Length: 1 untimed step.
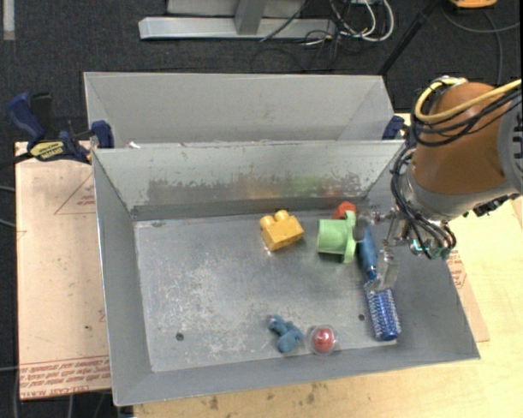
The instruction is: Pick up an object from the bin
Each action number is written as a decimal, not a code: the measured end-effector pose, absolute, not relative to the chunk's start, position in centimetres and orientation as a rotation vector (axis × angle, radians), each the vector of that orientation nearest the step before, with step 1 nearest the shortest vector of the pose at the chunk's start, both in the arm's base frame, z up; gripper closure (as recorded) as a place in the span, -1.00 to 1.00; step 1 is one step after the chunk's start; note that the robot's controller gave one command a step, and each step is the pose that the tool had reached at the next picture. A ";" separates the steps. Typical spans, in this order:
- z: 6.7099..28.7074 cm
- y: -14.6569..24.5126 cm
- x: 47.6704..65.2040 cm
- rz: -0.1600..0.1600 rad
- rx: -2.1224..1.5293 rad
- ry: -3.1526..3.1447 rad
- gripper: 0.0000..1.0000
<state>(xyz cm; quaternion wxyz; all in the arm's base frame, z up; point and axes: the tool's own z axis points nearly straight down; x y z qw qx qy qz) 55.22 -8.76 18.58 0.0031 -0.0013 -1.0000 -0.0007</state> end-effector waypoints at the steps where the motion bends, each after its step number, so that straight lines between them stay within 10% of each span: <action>1: 8.3 -8.5 60.4 -0.004 -0.043 -3.143 -1.00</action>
Offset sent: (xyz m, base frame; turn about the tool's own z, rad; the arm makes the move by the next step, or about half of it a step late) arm 0.0508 0.0013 -0.0995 0.0263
